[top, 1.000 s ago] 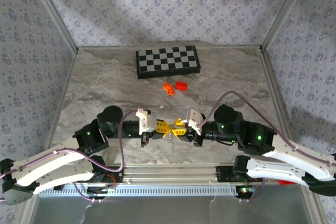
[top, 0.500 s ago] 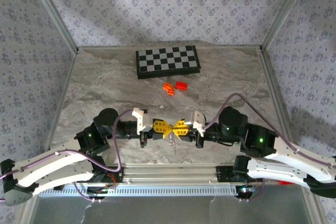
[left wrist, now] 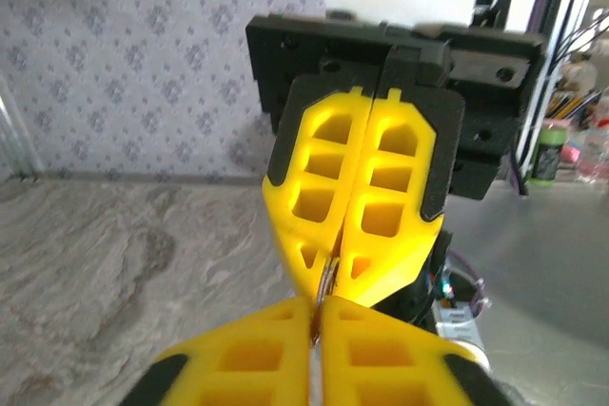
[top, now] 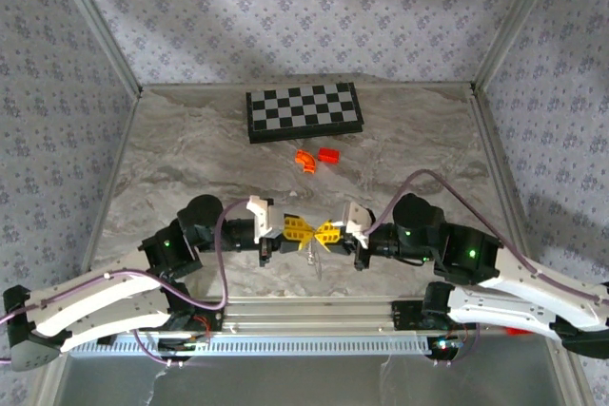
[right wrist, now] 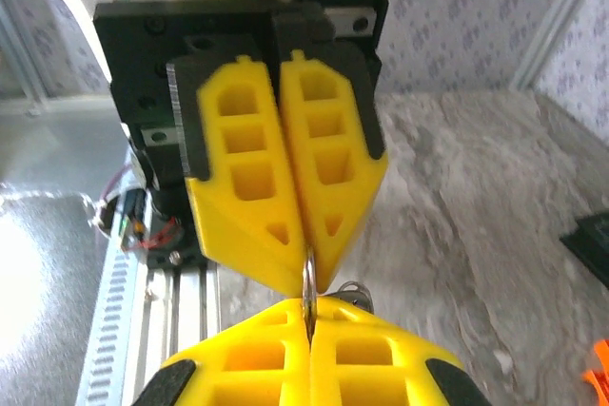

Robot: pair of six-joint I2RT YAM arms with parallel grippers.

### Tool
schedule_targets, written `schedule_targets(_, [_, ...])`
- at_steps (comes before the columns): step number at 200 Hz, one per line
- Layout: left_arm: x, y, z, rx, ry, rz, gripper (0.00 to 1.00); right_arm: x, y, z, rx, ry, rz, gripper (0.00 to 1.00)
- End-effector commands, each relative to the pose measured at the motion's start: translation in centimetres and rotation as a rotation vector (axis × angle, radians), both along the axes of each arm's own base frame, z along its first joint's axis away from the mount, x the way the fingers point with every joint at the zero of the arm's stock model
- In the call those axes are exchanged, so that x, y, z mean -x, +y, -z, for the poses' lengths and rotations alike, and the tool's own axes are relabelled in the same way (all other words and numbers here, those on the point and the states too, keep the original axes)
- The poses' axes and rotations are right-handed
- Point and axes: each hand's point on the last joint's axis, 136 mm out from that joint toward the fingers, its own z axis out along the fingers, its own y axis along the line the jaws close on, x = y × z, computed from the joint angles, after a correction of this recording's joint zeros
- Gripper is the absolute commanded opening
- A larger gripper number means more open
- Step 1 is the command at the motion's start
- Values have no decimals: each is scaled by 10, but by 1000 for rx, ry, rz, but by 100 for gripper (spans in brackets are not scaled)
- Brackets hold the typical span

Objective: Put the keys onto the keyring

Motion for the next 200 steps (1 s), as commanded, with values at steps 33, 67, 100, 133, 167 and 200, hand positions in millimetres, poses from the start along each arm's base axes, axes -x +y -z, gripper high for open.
schedule_targets(33, [-10,6,2,-106,-53,-63,21,-11,-14,5,175,-25,58,0])
schedule_targets(67, [-13,3,5,-129,-58,-64,21,-9,-12,12,263,-26,24,0])
schedule_targets(100, [-13,-1,5,-140,-61,-53,20,-6,-4,7,261,-35,-21,0])
schedule_targets(133, [-11,-2,5,-140,-60,-44,13,-7,3,9,273,-35,-29,0])
schedule_targets(167, [-11,-1,7,-139,-58,-43,9,-7,6,8,258,-29,-37,0])
schedule_targets(200, [-9,-1,4,-126,-63,-33,0,-7,7,7,251,-20,-35,0])
